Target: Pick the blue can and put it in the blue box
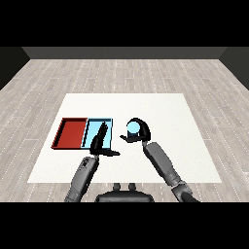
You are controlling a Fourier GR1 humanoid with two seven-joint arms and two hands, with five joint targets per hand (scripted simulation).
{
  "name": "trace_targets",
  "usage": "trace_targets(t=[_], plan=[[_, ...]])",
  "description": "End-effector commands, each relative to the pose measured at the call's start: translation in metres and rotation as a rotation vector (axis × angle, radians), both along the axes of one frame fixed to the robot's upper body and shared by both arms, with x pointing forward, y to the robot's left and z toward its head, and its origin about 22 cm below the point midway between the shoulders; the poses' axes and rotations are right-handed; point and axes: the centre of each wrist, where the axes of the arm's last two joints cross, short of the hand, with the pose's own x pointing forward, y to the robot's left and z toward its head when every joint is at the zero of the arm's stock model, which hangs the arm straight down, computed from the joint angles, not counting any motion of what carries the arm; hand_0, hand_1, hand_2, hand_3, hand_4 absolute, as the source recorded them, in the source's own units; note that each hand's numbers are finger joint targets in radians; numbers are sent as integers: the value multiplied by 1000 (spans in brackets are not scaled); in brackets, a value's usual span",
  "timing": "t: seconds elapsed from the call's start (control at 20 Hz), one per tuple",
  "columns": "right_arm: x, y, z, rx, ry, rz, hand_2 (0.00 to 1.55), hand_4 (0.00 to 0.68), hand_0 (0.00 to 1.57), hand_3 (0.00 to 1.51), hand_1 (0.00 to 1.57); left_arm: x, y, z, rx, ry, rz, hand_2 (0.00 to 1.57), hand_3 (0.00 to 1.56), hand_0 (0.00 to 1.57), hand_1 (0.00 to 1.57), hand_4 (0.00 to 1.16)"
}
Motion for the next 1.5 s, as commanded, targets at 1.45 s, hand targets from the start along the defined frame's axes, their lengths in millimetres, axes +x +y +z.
trace_targets(t=[1.45], plan=[[-2, 38, 19, -14, -55, 119, 1429, 651, 1408, 1391, 1408, 29, -53, -4, 46, 107, -57, 0, 0, 0, 0, 0]])
